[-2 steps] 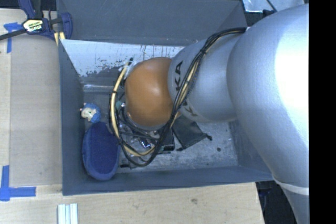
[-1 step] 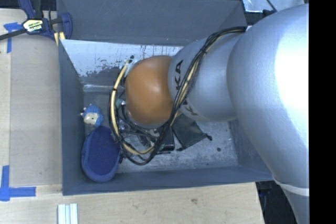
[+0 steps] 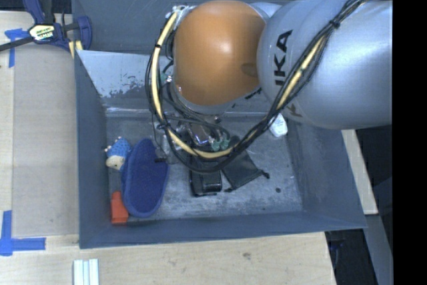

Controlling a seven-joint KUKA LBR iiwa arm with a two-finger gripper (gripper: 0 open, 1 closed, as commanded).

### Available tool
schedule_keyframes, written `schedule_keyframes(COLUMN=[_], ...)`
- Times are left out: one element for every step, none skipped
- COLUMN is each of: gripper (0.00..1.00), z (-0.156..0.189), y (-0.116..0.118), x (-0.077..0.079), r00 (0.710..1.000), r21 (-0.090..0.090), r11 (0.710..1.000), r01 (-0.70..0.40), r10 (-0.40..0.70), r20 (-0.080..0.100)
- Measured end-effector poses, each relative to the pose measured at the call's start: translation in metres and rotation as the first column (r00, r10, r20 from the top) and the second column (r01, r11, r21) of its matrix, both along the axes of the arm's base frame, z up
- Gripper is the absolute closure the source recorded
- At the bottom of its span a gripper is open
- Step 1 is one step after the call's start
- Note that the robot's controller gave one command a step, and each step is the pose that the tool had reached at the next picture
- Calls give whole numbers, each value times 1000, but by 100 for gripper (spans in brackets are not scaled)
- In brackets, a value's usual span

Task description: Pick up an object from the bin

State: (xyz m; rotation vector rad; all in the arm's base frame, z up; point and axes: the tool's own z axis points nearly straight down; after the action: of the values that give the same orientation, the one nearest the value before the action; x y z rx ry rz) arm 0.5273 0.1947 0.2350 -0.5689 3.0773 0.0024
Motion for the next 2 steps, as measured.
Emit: schedule_keyframes(gripper=[100,0], z=[-113,-109], y=[-1,0], x=[-4,-2], r00=[1000,1000], r21=[-5,-2], r11=[1000,1000], r01=[-9,-7], r10=[9,7], r20=[-16,-9])
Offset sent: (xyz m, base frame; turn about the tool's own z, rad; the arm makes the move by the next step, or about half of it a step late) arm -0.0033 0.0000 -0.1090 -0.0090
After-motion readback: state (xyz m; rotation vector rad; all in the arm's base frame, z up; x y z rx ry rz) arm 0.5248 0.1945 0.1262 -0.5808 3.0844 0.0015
